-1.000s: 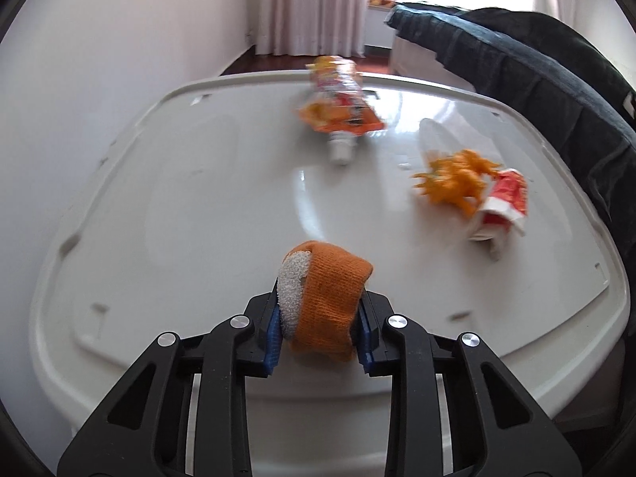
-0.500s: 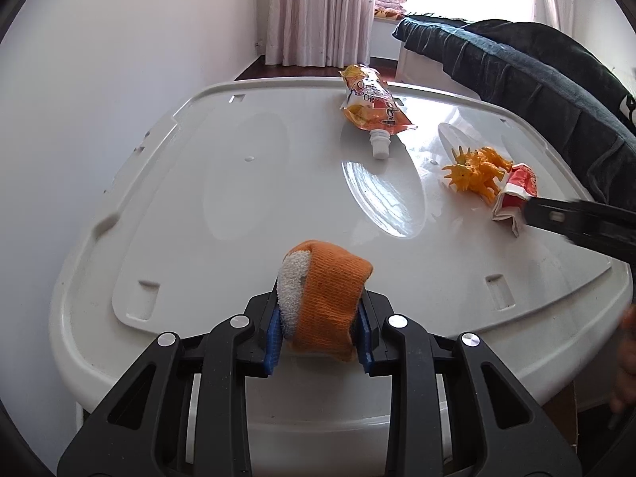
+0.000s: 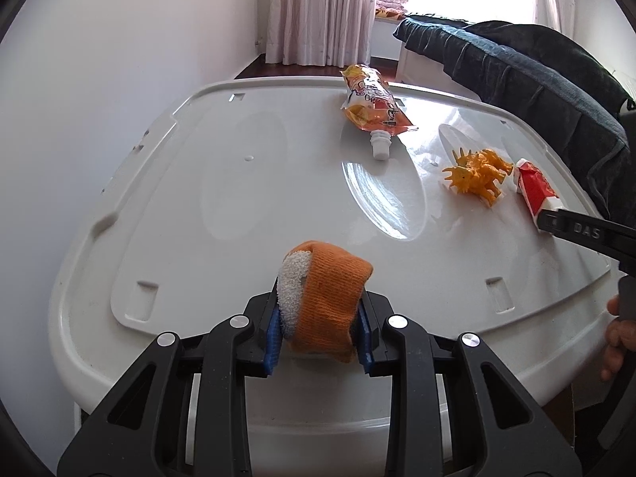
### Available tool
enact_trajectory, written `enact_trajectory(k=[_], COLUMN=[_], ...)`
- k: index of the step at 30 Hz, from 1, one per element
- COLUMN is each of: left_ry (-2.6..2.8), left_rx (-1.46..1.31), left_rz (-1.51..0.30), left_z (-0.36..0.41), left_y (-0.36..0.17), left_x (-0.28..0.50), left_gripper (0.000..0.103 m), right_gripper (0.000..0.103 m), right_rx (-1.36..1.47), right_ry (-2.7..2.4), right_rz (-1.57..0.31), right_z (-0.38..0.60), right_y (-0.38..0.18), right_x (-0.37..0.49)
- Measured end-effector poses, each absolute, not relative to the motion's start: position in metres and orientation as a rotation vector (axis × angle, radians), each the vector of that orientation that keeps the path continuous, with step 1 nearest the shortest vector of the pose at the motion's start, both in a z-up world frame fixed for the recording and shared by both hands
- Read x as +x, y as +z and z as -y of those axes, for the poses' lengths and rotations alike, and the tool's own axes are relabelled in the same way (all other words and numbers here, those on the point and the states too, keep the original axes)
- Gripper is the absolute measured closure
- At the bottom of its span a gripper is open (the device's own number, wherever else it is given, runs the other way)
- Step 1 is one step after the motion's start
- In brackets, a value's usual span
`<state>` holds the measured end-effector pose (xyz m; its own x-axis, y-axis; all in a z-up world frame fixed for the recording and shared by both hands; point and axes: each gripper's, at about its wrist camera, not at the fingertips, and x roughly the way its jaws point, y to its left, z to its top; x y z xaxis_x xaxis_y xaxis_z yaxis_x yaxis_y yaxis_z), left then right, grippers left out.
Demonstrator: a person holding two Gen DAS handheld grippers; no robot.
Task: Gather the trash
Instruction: 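Grasp the red-and-white tube with the right tool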
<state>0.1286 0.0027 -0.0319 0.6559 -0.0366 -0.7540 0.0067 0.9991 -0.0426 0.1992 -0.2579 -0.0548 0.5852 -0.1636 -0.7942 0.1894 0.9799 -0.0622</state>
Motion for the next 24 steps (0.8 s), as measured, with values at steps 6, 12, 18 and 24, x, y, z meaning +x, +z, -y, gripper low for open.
enact_trajectory(k=[6,12,18,24], left_ry=[-0.02,-0.015,-0.011,-0.002], left_rx=[-0.031,-0.023,-0.014,-0.006], left_rz=[-0.854,-0.855,-0.852,-0.846], left_z=[-0.002,-0.001,0.002,0.004], left_y=[-0.032,-0.032,-0.032,-0.032], left_x=[0.128,0.128,0.128,0.129], left_gripper=[0.074,0.074,0.074,0.074], right_gripper=[0.028,0.04,0.074,0.078], right_rx=[-0.041,-0.134,-0.087,-0.031], right_ry=[-0.13,-0.087,-0.005,-0.006], right_rz=[-0.899,-0.965,-0.941,-0.928], right_z=[0.238,0.232,0.233,0.238], right_y=[-0.049,-0.068,-0.068,-0.067], right_x=[0.214,0.247,0.245,0.232])
